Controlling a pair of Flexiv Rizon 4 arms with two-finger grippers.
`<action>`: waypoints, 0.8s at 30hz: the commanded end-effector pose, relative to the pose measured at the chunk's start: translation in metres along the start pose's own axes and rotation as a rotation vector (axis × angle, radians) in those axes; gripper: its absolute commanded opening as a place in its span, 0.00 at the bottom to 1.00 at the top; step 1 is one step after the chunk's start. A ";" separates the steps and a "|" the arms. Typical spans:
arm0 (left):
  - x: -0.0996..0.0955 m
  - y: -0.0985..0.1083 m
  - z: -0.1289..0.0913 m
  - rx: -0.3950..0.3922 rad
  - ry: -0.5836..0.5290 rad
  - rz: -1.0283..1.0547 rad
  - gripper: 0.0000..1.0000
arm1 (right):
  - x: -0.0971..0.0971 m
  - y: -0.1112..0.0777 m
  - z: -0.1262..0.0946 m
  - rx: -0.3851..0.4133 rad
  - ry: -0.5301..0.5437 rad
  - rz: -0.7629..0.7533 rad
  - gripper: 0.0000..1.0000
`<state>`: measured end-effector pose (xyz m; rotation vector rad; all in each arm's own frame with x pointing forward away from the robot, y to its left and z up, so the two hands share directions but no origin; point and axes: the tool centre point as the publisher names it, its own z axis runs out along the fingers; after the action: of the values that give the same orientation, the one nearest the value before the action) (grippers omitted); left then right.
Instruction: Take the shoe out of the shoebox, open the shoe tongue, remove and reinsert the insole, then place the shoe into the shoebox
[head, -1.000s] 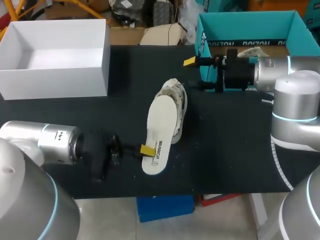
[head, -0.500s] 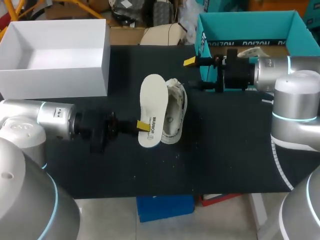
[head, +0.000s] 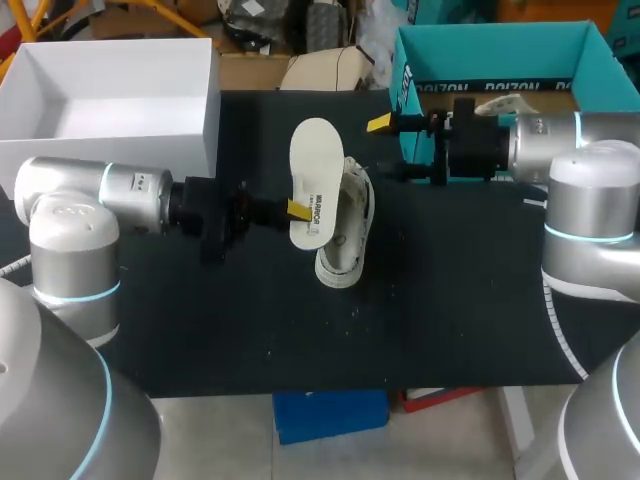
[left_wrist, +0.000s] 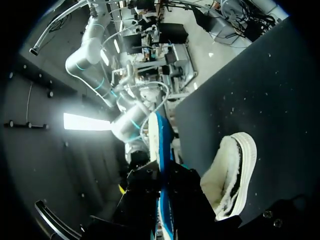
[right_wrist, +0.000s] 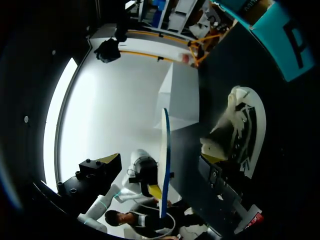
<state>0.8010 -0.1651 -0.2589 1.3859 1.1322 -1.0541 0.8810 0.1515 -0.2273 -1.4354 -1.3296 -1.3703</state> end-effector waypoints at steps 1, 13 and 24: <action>0.004 0.022 0.009 0.024 0.001 0.005 0.00 | 0.000 -0.001 0.001 -0.003 -0.002 0.000 1.00; 0.004 0.042 0.019 0.034 0.025 0.032 0.00 | 0.000 -0.001 0.001 -0.003 -0.002 0.000 1.00; 0.005 0.032 0.027 0.038 0.016 0.017 0.00 | 0.000 -0.001 0.001 -0.003 -0.002 0.000 1.00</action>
<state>0.8356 -0.1899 -0.2596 1.4349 1.1117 -1.0652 0.8809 0.1515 -0.2275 -1.4356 -1.3305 -1.3691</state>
